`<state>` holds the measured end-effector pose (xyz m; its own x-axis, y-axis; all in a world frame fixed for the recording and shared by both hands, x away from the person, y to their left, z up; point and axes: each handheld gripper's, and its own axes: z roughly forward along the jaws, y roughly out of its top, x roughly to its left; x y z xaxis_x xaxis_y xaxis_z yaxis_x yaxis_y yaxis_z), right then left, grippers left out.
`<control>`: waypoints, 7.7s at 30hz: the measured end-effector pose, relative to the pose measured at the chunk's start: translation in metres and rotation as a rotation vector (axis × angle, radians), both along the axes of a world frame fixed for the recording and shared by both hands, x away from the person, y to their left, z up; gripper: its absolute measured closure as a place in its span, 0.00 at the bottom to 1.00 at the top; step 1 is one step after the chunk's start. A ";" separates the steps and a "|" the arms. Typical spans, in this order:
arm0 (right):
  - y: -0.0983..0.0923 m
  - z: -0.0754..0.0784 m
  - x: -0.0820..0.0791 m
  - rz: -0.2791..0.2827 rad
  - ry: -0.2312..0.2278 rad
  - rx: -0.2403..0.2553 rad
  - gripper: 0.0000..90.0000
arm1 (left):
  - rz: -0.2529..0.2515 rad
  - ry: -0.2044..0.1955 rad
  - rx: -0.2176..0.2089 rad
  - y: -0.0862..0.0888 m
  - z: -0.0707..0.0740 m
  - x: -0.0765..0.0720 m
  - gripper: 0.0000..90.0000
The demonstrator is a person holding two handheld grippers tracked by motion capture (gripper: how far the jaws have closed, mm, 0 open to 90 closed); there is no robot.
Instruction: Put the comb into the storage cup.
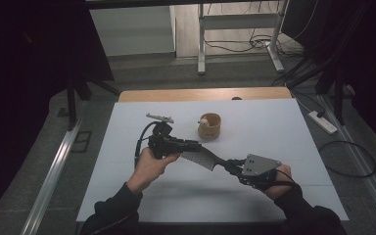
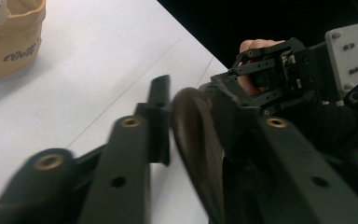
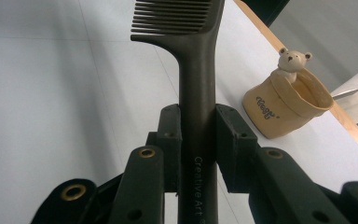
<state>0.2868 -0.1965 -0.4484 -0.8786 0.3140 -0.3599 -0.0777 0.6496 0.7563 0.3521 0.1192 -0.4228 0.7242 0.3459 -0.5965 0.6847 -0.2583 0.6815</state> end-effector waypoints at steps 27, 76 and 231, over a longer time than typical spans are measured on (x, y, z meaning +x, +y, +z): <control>0.000 -0.004 0.007 -0.055 0.081 0.010 0.57 | -0.002 0.065 -0.054 0.007 -0.001 0.001 0.92; -0.025 -0.004 0.027 -0.251 0.370 0.050 0.00 | 0.085 -0.056 0.024 0.033 0.019 0.011 0.92; -0.123 -0.005 -0.034 -0.628 0.440 0.068 0.00 | 0.305 -0.036 0.163 0.040 0.047 0.126 0.92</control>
<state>0.2529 -0.3192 -0.4532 -0.5860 0.8101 0.0189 0.6074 0.4237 0.6719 0.4782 0.1593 -0.3755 0.5925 0.6380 -0.4918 0.7236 -0.1532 0.6730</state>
